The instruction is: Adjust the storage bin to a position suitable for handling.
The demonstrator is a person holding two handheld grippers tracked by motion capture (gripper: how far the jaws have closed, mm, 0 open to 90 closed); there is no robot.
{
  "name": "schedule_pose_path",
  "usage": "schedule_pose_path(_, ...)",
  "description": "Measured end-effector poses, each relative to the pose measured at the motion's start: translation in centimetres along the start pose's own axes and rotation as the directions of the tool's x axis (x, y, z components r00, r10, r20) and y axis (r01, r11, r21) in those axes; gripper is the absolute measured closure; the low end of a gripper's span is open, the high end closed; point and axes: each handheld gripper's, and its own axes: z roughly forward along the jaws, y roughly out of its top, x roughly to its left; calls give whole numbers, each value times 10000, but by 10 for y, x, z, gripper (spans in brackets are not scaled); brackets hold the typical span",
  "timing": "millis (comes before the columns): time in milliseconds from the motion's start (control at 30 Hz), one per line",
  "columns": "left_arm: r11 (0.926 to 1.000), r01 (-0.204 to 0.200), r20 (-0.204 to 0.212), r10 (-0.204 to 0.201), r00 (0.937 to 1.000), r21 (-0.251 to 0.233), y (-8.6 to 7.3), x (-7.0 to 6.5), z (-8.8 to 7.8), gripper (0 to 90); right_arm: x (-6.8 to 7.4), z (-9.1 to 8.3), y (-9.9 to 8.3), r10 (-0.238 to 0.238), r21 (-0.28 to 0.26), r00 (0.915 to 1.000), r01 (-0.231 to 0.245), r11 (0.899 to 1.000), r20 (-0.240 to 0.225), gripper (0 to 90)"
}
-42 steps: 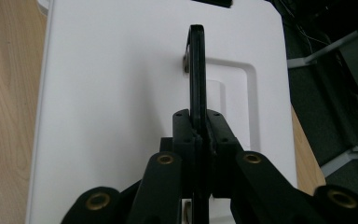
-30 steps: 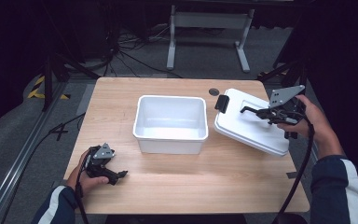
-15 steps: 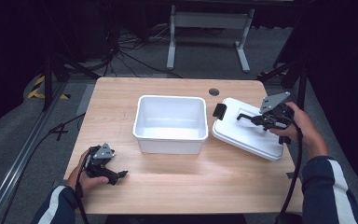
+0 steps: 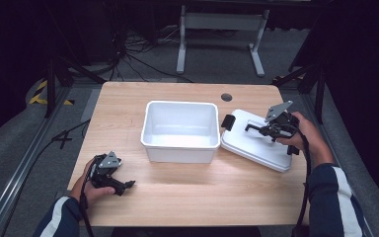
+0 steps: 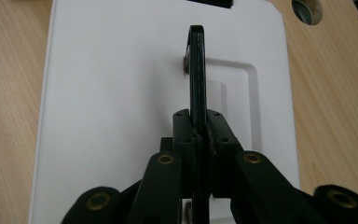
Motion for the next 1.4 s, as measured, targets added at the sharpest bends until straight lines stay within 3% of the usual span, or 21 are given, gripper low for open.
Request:
schedule_pose_path(533,10000,-9,25,9,10000,32,0,0,0,5,-12,37,-2,424,384,9991,-420,9984,-86,846)
schedule_pose_path(900,10000,-6,27,6,10000,31,0,0,0,5,-12,34,-2,556,270,9984,-558,9981,101,804)
schedule_pose_path(1200,10000,22,37,-22,10000,20,0,0,0,5,-8,24,-5,1055,-552,9944,-1060,9928,-115,700)
schedule_pose_path(1400,10000,-10,22,9,10000,30,0,0,0,5,0,18,1,1017,-851,9947,-1027,9911,-162,652)
